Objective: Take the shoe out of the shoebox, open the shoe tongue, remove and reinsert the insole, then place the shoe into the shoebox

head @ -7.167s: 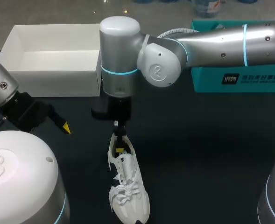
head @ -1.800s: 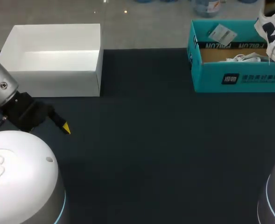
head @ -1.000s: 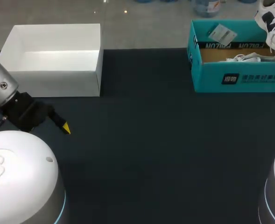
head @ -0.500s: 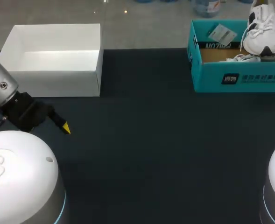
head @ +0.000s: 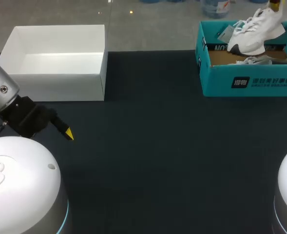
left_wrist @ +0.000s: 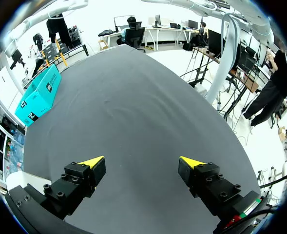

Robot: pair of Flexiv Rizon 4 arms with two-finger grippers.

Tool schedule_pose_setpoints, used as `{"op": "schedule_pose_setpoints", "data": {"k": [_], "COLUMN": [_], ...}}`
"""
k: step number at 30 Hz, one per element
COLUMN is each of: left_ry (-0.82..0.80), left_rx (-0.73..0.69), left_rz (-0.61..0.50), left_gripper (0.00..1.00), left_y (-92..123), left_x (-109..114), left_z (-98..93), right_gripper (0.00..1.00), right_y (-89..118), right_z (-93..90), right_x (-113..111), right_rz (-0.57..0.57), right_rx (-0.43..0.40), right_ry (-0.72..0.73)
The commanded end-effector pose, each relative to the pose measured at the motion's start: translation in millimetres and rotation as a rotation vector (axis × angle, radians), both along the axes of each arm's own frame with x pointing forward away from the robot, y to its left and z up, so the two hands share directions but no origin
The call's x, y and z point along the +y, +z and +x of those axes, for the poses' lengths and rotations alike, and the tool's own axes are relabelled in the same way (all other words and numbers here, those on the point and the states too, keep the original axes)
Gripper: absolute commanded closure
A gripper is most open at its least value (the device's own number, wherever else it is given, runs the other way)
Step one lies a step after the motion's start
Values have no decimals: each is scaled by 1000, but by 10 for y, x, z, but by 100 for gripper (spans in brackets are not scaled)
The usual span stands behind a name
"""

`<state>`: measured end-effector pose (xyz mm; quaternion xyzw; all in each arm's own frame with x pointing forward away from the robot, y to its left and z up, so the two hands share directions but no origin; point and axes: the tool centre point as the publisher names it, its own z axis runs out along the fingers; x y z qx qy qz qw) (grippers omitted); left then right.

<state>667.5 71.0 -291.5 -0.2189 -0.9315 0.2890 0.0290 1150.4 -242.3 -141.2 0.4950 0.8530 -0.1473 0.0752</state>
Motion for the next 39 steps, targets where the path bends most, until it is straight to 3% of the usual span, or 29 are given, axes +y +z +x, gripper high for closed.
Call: {"op": "schedule_pose_setpoints", "data": {"k": [1,19,30,39], "left_ry": [-2,-2,-2,-2], "left_rx": [2,2,2,2], "left_rz": [1,1,1,1], "left_gripper": [0,0,0,0], "left_y": [-6,-6,-6,-6], "left_x": [2,2,2,2], "left_z": [12,12,12,12], "right_gripper": [100,100,100,100], "right_y": [18,18,-176,-357], "right_z": [46,46,-85,-66], "right_x": [-5,-5,-580,-732], "right_rz": [41,41,35,16], "right_rx": [-60,-60,-141,-217], "right_ry": [-232,-232,-554,-675]}}
